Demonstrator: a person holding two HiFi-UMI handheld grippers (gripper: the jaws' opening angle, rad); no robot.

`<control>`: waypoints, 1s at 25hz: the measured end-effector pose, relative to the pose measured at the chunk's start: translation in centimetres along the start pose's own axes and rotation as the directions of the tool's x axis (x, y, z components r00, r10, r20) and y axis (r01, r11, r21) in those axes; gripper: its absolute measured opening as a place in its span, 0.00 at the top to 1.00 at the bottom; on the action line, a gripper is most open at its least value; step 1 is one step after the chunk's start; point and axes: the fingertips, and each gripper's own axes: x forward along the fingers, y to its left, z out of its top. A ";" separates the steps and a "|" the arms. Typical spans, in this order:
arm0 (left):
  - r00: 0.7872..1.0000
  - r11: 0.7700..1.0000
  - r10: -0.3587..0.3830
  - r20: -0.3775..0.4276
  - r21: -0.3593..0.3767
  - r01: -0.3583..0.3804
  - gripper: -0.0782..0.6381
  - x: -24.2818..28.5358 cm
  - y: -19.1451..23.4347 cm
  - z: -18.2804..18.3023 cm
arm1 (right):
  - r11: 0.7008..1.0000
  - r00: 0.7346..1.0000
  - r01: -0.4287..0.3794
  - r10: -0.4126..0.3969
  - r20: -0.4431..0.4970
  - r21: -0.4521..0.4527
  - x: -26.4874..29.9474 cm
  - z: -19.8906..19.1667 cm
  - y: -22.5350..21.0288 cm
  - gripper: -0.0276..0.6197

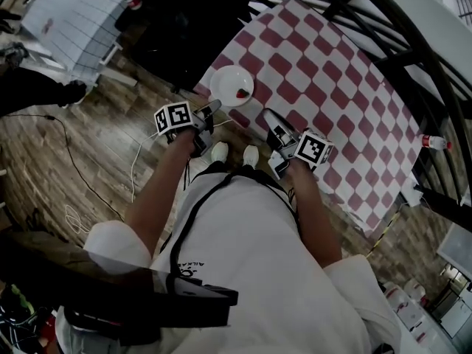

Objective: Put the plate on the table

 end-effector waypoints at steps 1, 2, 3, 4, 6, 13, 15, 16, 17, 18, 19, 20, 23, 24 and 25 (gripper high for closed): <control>1.000 1.000 -0.006 0.003 0.005 0.006 0.85 -0.1 -0.5 -0.2 | 1.000 1.000 -0.002 0.002 0.003 -0.004 -0.3 0.2 0.1 0.95; 1.000 1.000 -0.012 0.007 0.010 0.012 0.85 -0.3 -1.0 -0.3 | 1.000 1.000 -0.004 0.004 0.009 -0.011 -0.5 0.4 0.1 0.95; 1.000 1.000 -0.018 0.014 0.017 0.018 0.85 -0.4 -1.5 -0.2 | 1.000 1.000 -0.007 0.007 0.015 -0.016 -0.7 0.8 0.2 0.95; 0.999 0.999 -0.023 0.022 0.027 0.022 0.85 -0.5 -2.1 0.0 | 1.000 1.000 -0.008 0.009 0.022 -0.017 -0.9 1.1 0.3 0.95; 0.999 0.998 -0.031 0.032 0.055 0.029 0.86 -0.8 -3.1 0.1 | 1.000 0.999 -0.005 0.005 0.035 -0.007 -1.5 1.6 0.4 0.95; 0.996 0.986 -0.067 0.062 0.156 0.056 0.88 -1.5 -7.3 0.4 | 0.999 0.998 -0.021 0.024 0.063 -0.043 -3.7 3.2 1.6 0.95; 0.995 0.981 -0.080 0.064 0.183 0.067 0.88 -1.6 -8.8 0.4 | 0.997 0.997 -0.038 0.043 0.068 -0.064 -4.2 3.8 2.1 0.95; 0.994 0.979 -0.087 0.063 0.189 0.074 0.88 -1.5 -9.5 0.4 | 0.996 0.996 -0.049 0.054 0.074 -0.070 -4.4 4.2 2.7 0.95; 0.993 0.978 -0.095 0.063 0.191 0.082 0.88 -1.5 -10.1 0.3 | 0.996 0.995 -0.058 0.064 0.080 -0.074 -4.6 4.6 3.3 0.95; 0.993 0.977 -0.104 0.064 0.193 0.090 0.88 -1.5 -10.7 0.2 | 0.995 0.994 -0.064 0.070 0.084 -0.078 -4.9 4.8 3.7 0.95; 0.991 0.975 -0.113 0.068 0.198 0.098 0.88 -1.5 -11.3 0.1 | 0.994 0.993 -0.069 0.076 0.087 -0.083 -5.1 5.0 3.9 0.95; 0.990 0.973 -0.123 0.073 0.207 0.106 0.88 -1.5 -11.9 0.0 | 0.993 0.993 -0.074 0.083 0.089 -0.091 -5.3 5.2 4.1 0.95; 0.987 0.963 -0.132 0.088 0.249 0.106 0.88 -1.9 -13.4 -0.1 | 0.989 0.990 -0.095 0.105 0.090 -0.116 -5.9 5.8 4.7 0.95; 0.987 0.959 -0.128 0.092 0.265 0.100 0.88 -2.1 -13.7 -0.2 | 0.988 0.990 -0.097 0.108 0.090 -0.122 -6.0 6.0 4.8 0.95; 0.987 0.955 -0.127 0.097 0.279 0.096 0.88 -2.2 -13.9 -0.2 | 0.987 0.990 -0.096 0.108 0.088 -0.128 -6.0 6.2 4.8 0.95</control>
